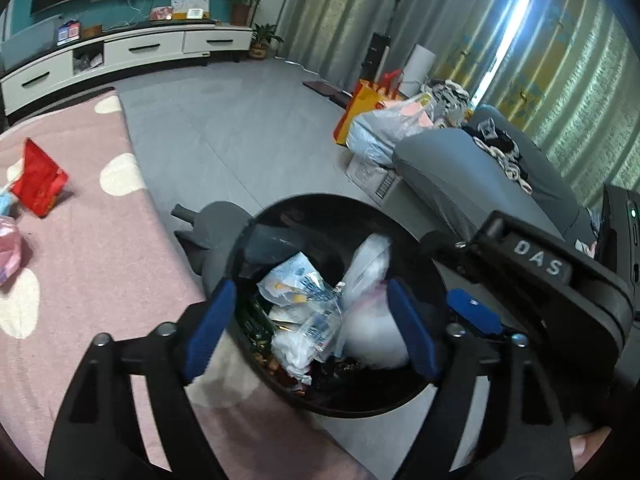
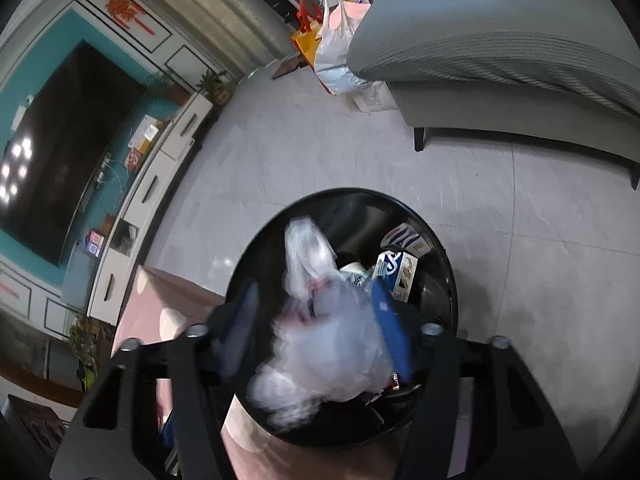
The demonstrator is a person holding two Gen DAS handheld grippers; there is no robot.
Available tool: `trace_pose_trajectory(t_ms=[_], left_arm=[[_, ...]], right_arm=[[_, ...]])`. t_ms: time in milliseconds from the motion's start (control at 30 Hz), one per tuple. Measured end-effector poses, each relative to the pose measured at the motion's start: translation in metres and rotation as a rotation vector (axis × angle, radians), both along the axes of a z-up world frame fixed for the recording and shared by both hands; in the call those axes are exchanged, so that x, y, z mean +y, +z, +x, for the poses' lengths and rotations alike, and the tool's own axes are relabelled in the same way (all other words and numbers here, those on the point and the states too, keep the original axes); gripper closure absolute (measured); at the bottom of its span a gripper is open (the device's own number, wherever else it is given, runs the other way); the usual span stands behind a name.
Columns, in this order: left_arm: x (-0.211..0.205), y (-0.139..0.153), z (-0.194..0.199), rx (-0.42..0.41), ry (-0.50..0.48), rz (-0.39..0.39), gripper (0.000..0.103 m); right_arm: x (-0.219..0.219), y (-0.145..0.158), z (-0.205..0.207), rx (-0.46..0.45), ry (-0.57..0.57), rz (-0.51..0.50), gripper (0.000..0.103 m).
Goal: Collect trash
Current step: 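Move both open tools back toward the rug, then grasp the blue quilted cloth with the left tool while the right grasps the pink plastic bag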
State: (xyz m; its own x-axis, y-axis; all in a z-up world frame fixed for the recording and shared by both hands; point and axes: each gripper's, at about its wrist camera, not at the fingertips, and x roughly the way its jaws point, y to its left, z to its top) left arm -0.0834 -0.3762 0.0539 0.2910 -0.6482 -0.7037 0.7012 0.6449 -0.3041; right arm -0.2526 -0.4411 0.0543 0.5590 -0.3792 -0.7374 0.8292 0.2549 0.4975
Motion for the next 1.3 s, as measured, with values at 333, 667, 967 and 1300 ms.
trace_pose_trajectory(t_ms=[333, 667, 967, 1300], left_arm=[[0.1, 0.023, 0.05, -0.029, 0.316, 0.039, 0.007], [0.255, 0.016, 0.128, 0.024, 0.707, 0.091, 0.021], [0.26, -0.037, 0.16, 0.147, 0.673, 0.065, 0.041], [0.275, -0.041, 0.152, 0.21, 0.663, 0.002, 0.066]], right_arm=[[0.024, 0.02, 0.024, -0.018, 0.1, -0.101, 0.027], [0.072, 0.028, 0.089, -0.032, 0.362, -0.122, 0.027], [0.126, 0.024, 0.139, 0.021, 0.556, -0.153, 0.027], [0.157, 0.006, 0.172, 0.071, 0.667, -0.15, 0.027]])
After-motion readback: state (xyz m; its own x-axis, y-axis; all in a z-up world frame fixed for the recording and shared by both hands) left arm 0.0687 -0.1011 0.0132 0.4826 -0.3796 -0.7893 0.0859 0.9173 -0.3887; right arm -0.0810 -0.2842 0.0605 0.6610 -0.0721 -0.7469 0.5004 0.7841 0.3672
